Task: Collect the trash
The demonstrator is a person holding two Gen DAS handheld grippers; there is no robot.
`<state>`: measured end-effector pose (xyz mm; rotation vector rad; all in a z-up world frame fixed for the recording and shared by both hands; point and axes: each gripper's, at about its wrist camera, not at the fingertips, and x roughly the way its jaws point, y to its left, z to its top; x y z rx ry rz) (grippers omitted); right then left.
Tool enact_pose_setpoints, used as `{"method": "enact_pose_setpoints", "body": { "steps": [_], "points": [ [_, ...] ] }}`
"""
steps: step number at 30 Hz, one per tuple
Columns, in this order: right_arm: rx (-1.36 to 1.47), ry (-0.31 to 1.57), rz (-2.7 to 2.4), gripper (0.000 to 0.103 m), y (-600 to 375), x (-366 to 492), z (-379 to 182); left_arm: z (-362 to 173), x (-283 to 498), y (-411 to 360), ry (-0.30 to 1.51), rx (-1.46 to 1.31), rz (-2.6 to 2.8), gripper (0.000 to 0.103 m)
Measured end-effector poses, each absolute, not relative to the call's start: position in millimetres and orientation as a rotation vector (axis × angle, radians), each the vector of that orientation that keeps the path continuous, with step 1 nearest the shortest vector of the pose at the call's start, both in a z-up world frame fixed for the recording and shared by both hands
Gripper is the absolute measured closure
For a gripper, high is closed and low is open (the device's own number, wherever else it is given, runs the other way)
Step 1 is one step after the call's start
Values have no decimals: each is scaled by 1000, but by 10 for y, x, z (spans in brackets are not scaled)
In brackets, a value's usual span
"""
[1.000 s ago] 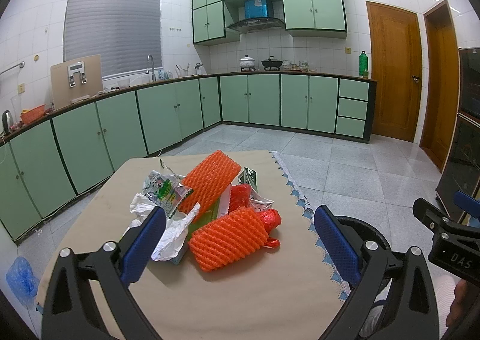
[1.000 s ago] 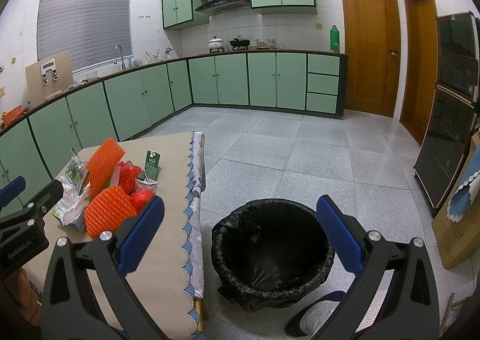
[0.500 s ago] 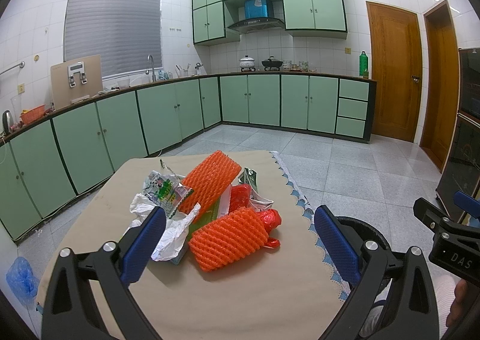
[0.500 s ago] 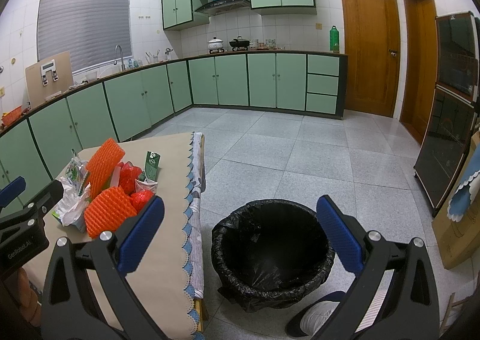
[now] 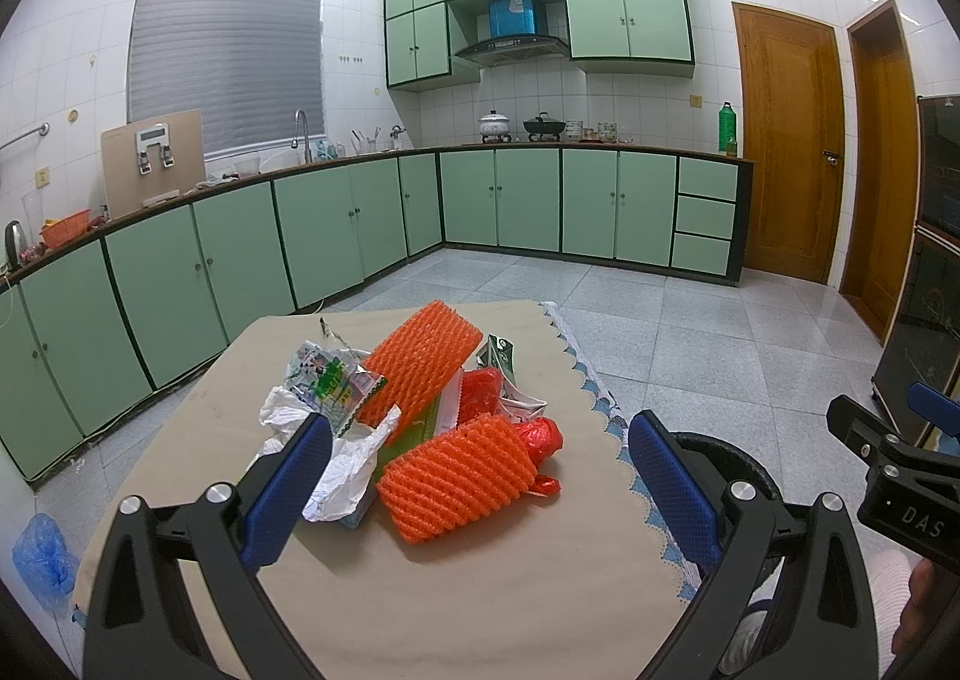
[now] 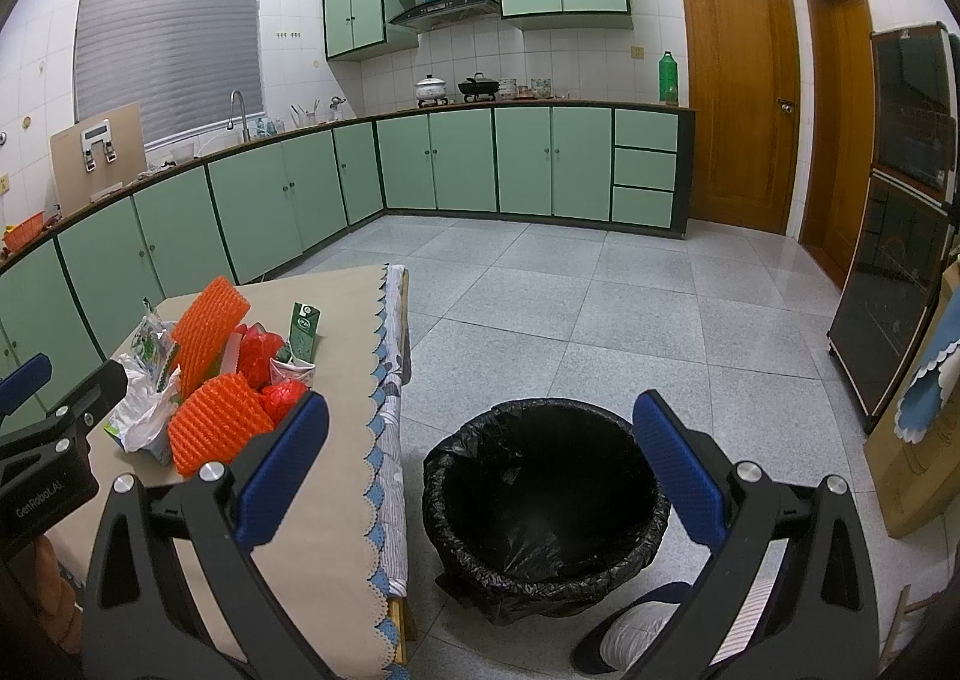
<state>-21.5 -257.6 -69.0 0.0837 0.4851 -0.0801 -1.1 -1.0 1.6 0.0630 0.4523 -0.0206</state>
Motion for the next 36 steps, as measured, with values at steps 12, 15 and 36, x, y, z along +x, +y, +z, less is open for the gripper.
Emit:
{"method": "enact_pose_setpoints", "body": {
  "steps": [12,15,36],
  "points": [
    [78,481,-73,5,-2579,-187,-659,32,-7,17,446,65,-13,6],
    [68,472,-56,5,-2527,-111,-627,66,32,146,438,60,16,6],
    [-12,524,237,12,-1239,672,-906,-456,380,1708,532,14,327,6]
  ]
}}
